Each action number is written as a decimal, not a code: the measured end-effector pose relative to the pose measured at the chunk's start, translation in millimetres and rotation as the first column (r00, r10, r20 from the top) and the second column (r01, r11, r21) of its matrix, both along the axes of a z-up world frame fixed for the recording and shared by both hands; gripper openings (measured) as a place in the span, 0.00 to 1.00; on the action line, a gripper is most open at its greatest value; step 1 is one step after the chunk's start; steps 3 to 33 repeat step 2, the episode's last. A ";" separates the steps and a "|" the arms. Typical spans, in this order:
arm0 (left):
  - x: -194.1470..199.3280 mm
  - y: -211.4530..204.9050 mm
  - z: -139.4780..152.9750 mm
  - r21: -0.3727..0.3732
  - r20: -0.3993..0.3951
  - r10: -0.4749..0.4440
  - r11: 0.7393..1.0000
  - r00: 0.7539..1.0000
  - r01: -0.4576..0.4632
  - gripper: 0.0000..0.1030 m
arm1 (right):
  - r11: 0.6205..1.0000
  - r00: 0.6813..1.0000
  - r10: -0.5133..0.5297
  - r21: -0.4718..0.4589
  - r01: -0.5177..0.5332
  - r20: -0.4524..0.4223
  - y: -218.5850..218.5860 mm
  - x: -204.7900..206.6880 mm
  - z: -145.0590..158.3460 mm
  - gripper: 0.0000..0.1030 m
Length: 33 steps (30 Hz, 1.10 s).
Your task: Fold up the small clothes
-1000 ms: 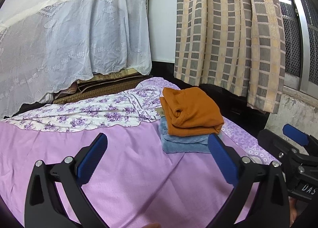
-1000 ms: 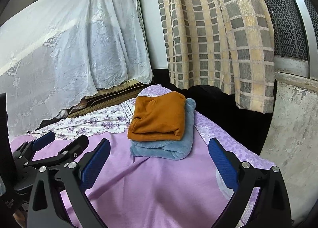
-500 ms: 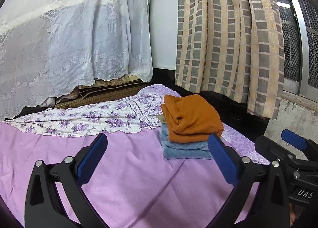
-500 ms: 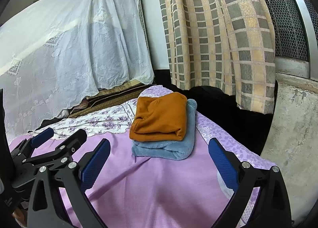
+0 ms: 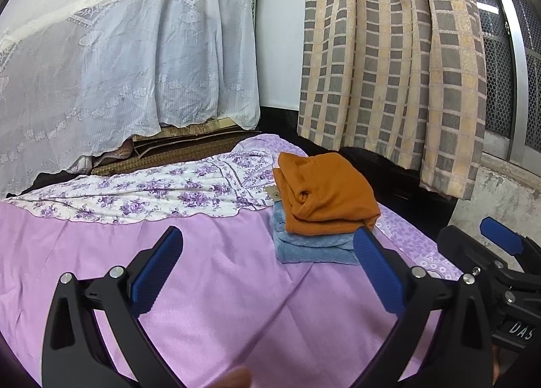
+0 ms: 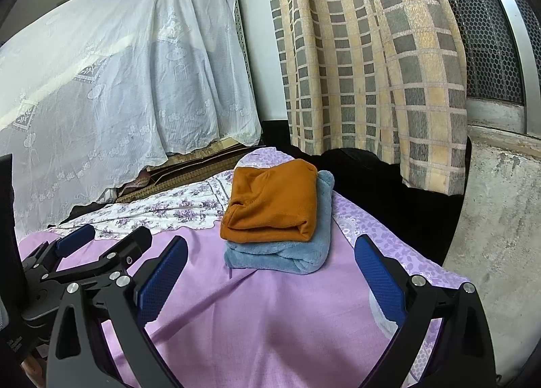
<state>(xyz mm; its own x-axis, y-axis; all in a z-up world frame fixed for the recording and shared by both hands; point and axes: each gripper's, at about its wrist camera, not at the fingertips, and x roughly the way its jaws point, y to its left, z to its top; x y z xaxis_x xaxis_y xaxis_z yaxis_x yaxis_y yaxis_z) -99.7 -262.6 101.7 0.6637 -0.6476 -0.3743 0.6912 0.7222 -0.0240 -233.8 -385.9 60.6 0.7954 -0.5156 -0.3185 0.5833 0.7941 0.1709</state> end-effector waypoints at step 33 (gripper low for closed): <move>0.5 0.2 -0.1 0.000 0.000 0.002 1.000 1.000 -0.002 0.96 | 1.000 1.000 0.000 0.000 0.000 0.000 0.2 -0.3 0.0 0.96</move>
